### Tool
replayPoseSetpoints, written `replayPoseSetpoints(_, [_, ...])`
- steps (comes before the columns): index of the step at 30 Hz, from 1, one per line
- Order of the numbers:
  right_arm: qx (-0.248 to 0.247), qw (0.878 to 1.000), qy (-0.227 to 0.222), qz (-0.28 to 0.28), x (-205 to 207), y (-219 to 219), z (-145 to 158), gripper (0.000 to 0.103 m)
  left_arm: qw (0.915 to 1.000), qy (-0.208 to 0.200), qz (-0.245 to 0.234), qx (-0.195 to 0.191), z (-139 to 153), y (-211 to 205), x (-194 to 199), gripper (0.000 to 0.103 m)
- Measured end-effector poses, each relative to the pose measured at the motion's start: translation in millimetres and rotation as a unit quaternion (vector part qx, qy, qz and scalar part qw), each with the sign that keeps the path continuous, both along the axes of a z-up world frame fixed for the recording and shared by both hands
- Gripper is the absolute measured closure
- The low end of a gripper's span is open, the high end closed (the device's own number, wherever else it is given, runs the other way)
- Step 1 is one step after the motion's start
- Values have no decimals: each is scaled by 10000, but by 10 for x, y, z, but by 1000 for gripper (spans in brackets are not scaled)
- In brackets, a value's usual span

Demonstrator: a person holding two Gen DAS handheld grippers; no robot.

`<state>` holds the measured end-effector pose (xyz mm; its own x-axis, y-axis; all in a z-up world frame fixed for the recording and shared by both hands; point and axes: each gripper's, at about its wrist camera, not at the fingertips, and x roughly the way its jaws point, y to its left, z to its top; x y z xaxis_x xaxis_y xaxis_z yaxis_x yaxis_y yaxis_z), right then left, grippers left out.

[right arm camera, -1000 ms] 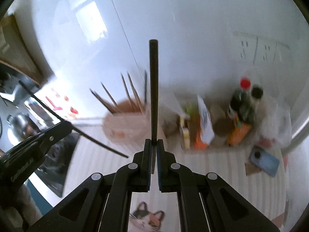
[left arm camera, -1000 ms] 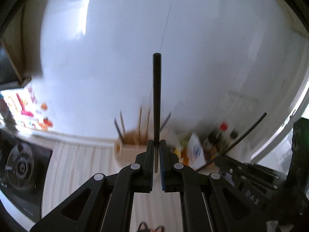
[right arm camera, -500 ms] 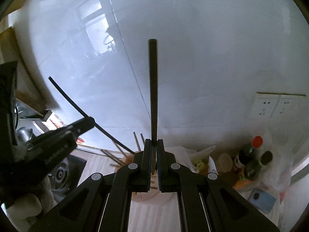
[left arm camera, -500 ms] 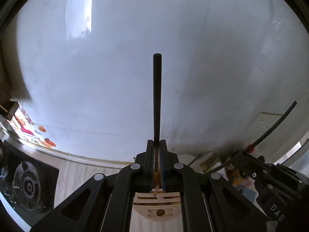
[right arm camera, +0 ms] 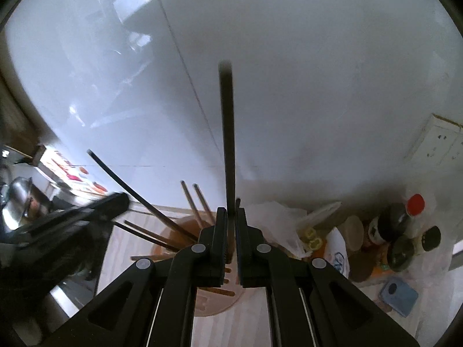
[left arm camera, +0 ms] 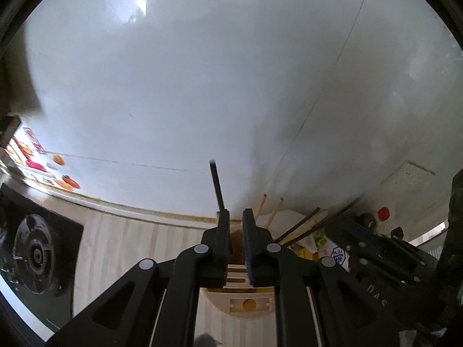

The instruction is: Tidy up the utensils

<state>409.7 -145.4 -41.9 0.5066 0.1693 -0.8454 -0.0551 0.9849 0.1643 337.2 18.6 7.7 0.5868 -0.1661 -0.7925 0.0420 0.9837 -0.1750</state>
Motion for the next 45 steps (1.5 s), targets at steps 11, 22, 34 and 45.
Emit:
replayPoseSetpoints(11, [-330, 9980, -258, -468, -466, -130, 42, 42, 9959, -417, 389, 704, -124, 204, -517, 1])
replayPoseSetpoints(22, [-1289, 9851, -615, -956, -1035, -12, -113, 1, 9917, -485, 310, 1147, -336, 181, -840, 0])
replayPoseSetpoints(34, [-1373, 9757, -928, -1431, -1564, 33, 46, 0, 9902, -834, 129, 1111, -110, 190, -1311, 0])
replayPoseSetpoints(45, [-1400, 9669, -1598, -1414, -2555, 88, 587, 0, 9864, -1332, 284, 916, 320, 219, -2385, 0])
